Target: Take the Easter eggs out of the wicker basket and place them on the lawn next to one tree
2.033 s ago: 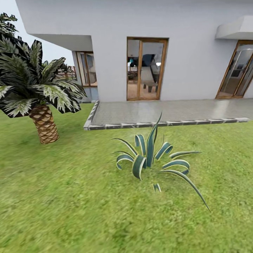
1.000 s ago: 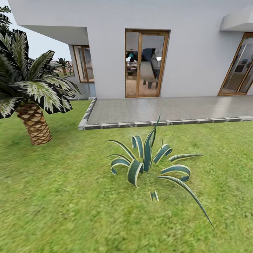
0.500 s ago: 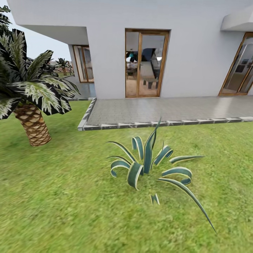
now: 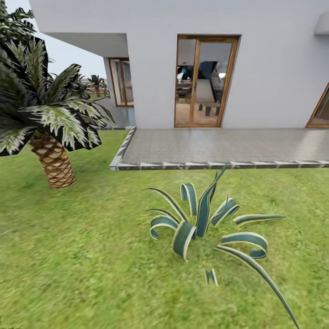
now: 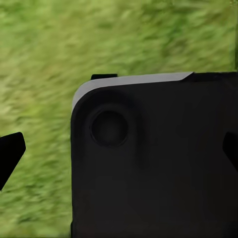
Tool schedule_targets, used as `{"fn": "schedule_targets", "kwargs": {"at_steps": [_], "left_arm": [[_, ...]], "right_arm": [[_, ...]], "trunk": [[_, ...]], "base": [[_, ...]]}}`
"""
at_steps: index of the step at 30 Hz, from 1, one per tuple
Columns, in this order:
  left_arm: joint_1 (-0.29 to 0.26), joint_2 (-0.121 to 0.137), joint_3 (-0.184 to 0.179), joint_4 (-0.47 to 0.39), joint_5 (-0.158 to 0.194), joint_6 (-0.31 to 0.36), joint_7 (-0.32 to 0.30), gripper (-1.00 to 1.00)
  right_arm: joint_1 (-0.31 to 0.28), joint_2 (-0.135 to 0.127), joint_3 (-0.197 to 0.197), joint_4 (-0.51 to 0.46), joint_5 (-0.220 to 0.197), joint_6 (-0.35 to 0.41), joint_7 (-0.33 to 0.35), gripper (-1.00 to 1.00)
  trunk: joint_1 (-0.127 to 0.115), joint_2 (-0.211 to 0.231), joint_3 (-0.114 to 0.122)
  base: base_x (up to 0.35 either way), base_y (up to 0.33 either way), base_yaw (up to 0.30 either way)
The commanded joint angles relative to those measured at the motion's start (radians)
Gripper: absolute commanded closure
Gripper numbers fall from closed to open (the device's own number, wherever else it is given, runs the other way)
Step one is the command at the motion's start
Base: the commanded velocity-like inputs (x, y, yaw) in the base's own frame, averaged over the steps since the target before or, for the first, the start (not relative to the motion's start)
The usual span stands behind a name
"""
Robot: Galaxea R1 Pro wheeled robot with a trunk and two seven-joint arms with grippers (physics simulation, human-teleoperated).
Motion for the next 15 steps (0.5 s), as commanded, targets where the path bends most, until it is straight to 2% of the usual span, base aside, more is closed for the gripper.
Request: {"fn": "schedule_targets", "kwargs": {"at_steps": [1,6,15], "left_arm": [[-0.001,0.000,0.000,0.001,-0.001,-0.004,0.001,-1.00],[-0.001,0.000,-0.001,0.001,0.000,-0.004,0.002,-1.00],[-0.001,0.000,-0.001,0.001,-0.002,-0.006,0.002,-1.00]], "right_arm": [[0.000,0.000,-0.006,0.000,0.001,-0.003,0.001,-1.00],[0.000,-0.001,-0.007,0.000,0.001,-0.003,0.001,-1.00],[0.000,-0.003,-0.009,0.000,0.001,-0.003,0.001,-1.00]], "trunk": [[0.000,0.000,-0.001],[0.000,0.000,-0.003],[0.000,0.000,-0.004]], "base": [[0.247,-0.207,0.233],[0.229,-0.229,0.173],[0.162,-0.274,0.026]]}}
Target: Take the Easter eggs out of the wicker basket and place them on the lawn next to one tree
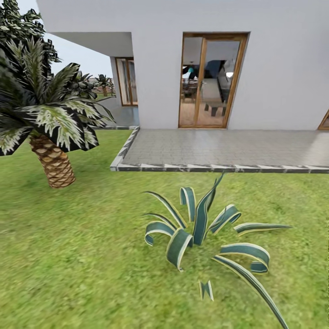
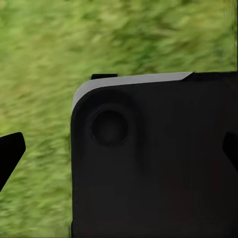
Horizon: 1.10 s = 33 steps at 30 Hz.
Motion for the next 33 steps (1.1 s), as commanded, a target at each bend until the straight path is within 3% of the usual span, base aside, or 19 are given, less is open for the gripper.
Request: {"fn": "schedule_targets", "kwargs": {"at_steps": [1,25,33], "left_arm": [[0.000,0.000,0.000,0.001,-0.001,-0.004,0.000,-1.00],[0.000,0.000,-0.002,0.000,-0.001,-0.009,0.000,-1.00],[0.000,0.000,-0.002,0.001,-0.001,-0.009,0.000,-1.00]], "right_arm": [[0.000,0.000,-0.007,0.000,0.001,-0.003,0.001,-1.00],[0.000,-0.001,-0.007,0.000,0.001,-0.003,0.001,-1.00],[0.000,-0.001,-0.007,0.000,0.000,-0.003,0.001,-1.00]], "trunk": [[0.000,0.000,-0.001],[0.000,0.000,-0.001],[0.000,0.000,-0.001]], "base": [[0.133,-0.289,0.005],[0.029,-0.096,0.001],[-0.138,-0.078,0.000]]}}
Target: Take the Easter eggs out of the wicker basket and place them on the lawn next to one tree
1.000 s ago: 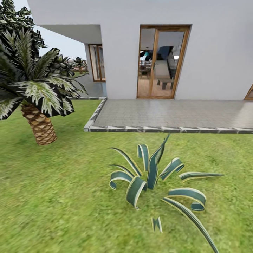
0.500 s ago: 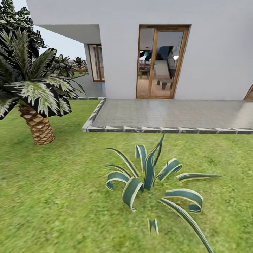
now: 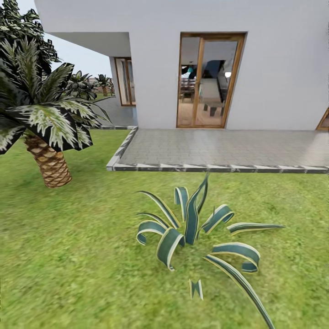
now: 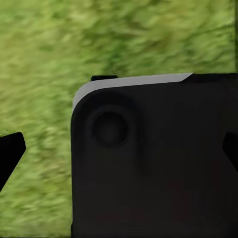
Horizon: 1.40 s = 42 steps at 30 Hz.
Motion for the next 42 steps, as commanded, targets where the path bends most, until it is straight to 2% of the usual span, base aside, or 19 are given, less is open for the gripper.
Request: {"fn": "schedule_targets", "kwargs": {"at_steps": [1,19,42], "left_arm": [[0.000,0.000,0.000,0.001,-0.001,-0.003,0.000,-1.00],[0.000,0.000,0.000,0.001,-0.001,-0.003,0.000,-1.00],[0.000,0.000,0.000,0.001,-0.002,-0.003,0.002,-1.00]], "right_arm": [[0.000,0.000,-0.007,0.000,0.001,-0.003,0.001,-1.00],[0.000,0.001,-0.007,0.000,0.000,-0.003,0.001,-1.00],[0.000,0.002,-0.007,0.000,0.000,-0.003,0.001,-1.00]], "trunk": [[0.000,0.000,-0.001],[0.000,0.000,-0.001],[0.000,0.000,-0.001]], "base": [[-0.216,-0.144,0.000],[-0.033,-0.127,0.000],[0.102,-0.249,0.000]]}}
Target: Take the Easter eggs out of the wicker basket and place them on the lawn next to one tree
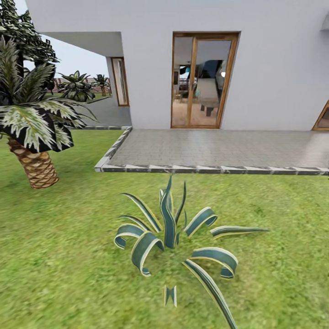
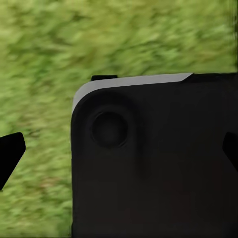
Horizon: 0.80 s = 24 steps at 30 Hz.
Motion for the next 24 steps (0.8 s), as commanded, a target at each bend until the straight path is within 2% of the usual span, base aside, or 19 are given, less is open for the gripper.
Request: {"fn": "schedule_targets", "kwargs": {"at_steps": [1,14,24], "left_arm": [[0.000,0.000,0.000,0.001,-0.001,-0.004,0.001,-1.00],[0.000,0.000,0.000,0.001,-0.001,-0.004,0.001,-1.00],[0.000,0.000,0.000,0.001,-0.001,-0.004,0.001,-1.00]], "right_arm": [[0.000,0.000,-0.007,0.000,0.001,-0.003,0.001,-1.00],[0.000,0.000,-0.007,0.000,0.001,-0.003,0.001,-1.00],[0.000,0.000,-0.007,0.000,0.002,-0.003,0.001,-1.00]], "trunk": [[0.000,0.000,-0.001],[0.000,0.000,-0.001],[0.000,0.000,-0.001]], "base": [[0.033,-0.269,0.000],[0.007,-0.267,0.000],[0.000,-0.141,0.000]]}}
